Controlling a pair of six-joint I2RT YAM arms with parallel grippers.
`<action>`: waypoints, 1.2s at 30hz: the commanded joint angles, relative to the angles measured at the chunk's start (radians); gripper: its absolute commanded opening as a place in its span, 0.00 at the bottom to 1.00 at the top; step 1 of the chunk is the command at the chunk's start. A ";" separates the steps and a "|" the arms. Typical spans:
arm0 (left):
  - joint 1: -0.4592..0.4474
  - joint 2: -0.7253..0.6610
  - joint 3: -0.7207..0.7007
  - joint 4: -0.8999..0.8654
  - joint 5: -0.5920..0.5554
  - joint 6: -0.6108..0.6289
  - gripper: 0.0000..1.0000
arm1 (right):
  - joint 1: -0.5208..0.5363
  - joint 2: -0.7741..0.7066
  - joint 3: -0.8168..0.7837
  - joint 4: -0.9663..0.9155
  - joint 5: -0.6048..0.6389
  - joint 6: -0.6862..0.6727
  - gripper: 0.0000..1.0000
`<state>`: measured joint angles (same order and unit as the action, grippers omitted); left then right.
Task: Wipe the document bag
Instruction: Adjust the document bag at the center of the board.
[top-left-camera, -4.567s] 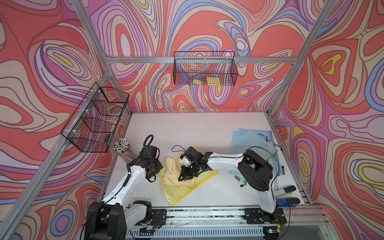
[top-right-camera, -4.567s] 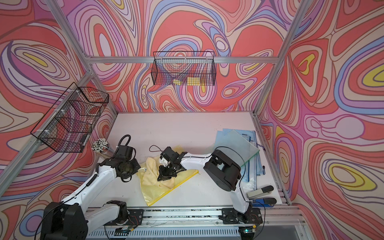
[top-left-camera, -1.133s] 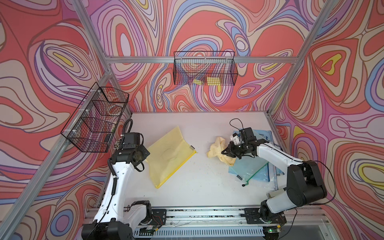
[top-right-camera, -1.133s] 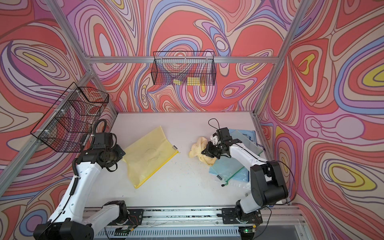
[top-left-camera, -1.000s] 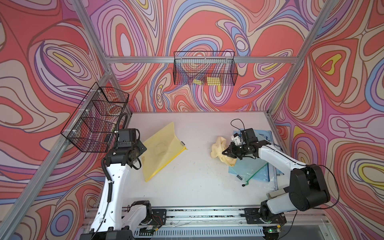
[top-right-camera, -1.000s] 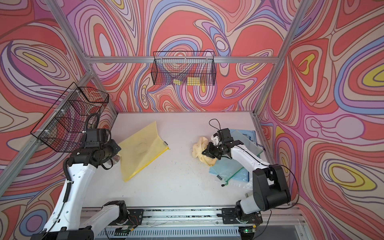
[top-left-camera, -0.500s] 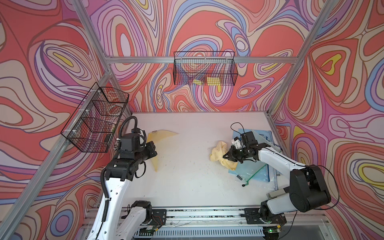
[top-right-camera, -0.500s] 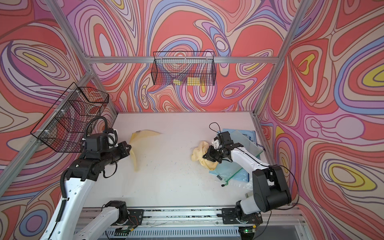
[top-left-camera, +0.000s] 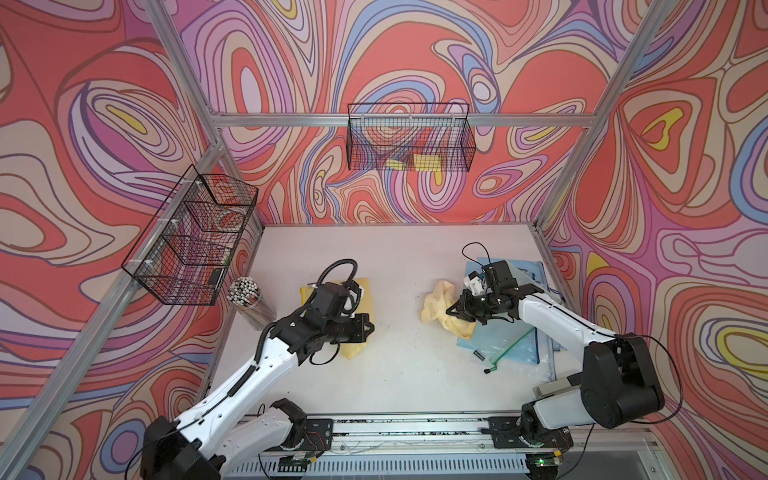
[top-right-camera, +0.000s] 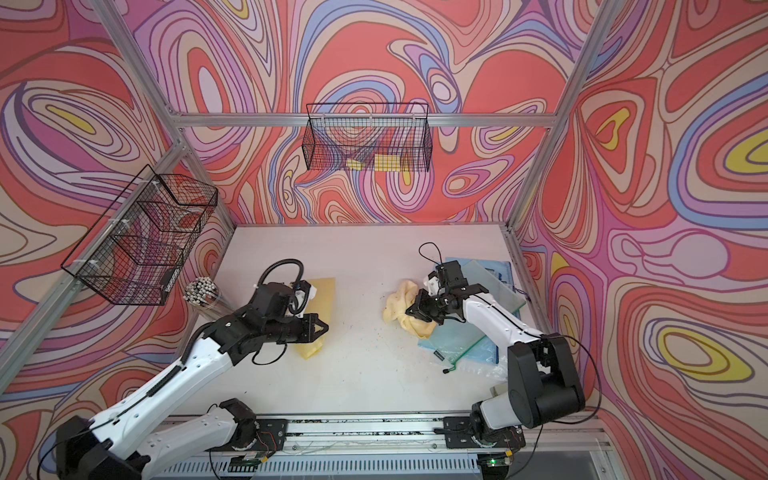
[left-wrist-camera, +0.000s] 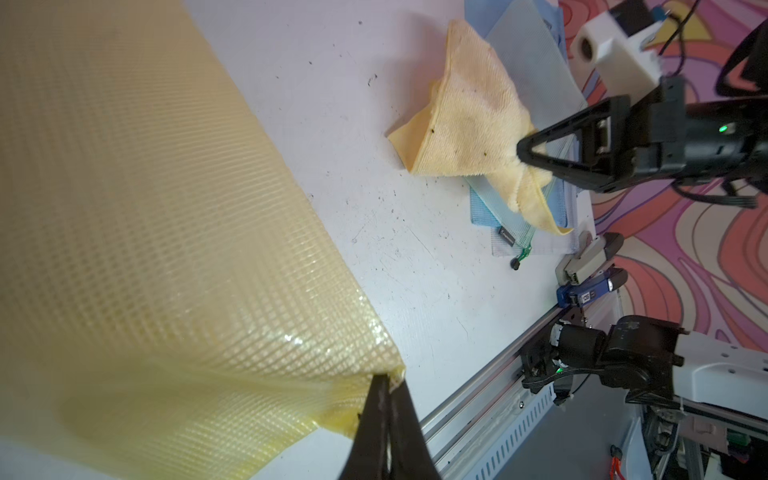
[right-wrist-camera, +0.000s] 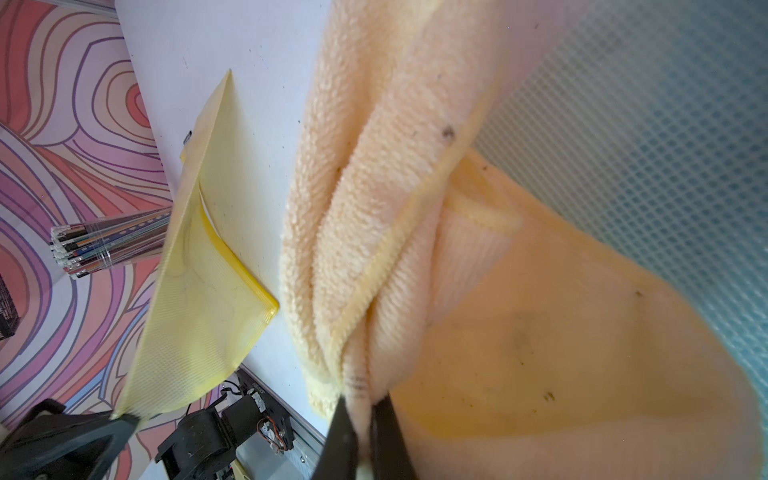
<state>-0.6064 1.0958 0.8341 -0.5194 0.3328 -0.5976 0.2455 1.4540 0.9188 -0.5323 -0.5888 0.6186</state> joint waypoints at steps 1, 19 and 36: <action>-0.074 0.123 0.060 0.138 -0.081 -0.041 0.00 | 0.008 -0.031 0.030 -0.021 0.025 -0.021 0.00; -0.118 0.334 0.366 0.078 -0.176 0.064 0.00 | 0.271 0.211 0.099 0.277 0.108 0.105 0.00; -0.116 0.403 0.400 0.070 -0.256 0.073 0.00 | 0.575 0.312 0.178 0.302 0.072 0.172 0.00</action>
<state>-0.7086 1.4696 1.1851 -0.4713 0.0593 -0.5335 0.7681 1.7458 1.1217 -0.2779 -0.5030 0.7509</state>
